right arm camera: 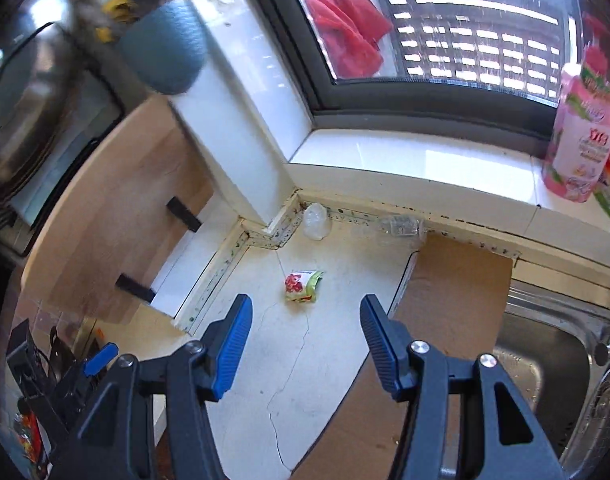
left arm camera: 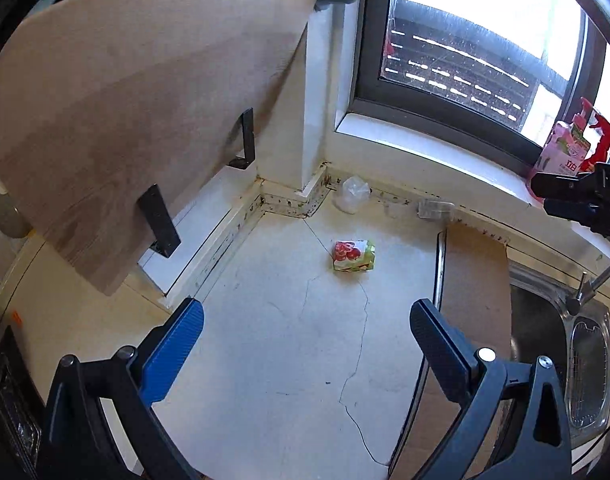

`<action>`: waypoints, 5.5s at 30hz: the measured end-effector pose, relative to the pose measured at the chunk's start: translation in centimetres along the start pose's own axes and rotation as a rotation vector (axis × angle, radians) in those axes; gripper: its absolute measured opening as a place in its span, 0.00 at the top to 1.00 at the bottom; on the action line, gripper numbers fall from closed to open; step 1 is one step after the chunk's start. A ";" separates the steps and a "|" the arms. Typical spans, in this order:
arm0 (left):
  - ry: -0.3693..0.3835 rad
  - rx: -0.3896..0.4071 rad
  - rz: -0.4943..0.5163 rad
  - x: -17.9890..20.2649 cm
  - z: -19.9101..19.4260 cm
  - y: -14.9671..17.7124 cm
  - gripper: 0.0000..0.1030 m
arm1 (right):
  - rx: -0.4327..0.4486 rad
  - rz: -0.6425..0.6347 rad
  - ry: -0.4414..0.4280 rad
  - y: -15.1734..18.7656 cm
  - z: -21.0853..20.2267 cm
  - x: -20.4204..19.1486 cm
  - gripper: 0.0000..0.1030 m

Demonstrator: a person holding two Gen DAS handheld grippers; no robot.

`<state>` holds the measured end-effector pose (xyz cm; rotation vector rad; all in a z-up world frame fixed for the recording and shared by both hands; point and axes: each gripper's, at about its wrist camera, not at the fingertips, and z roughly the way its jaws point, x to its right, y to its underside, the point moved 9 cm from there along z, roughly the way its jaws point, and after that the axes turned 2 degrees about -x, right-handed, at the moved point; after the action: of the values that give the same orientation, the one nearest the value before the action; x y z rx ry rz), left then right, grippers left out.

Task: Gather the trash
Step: 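Reach and grasp the tomato-print snack packet with the left tool, then grasp the clear blue-label plastic bottle with the right tool while the left tool holds the packet, then carry the tomato packet and plastic bottle down over the floor trash bin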

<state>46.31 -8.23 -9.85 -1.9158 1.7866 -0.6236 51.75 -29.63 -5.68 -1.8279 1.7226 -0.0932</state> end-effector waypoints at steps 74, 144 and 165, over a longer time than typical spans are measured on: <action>0.148 -0.190 -0.115 1.2 18.0 1.6 0.45 | -0.168 -0.343 0.062 -2.1 22.8 4.3 0.45; 0.407 -0.104 -0.170 -8.7 -10.3 28.2 0.44 | -0.169 -0.260 -0.137 37.5 -3.2 -19.2 0.49; 0.083 -0.603 -0.370 -16.6 19.0 58.5 0.44 | -0.731 -0.196 0.012 63.2 31.6 -8.4 0.47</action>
<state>10.08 4.90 -60.63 -2.6979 1.8223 -0.2922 9.17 -7.22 -58.14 -2.5079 1.7048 0.5109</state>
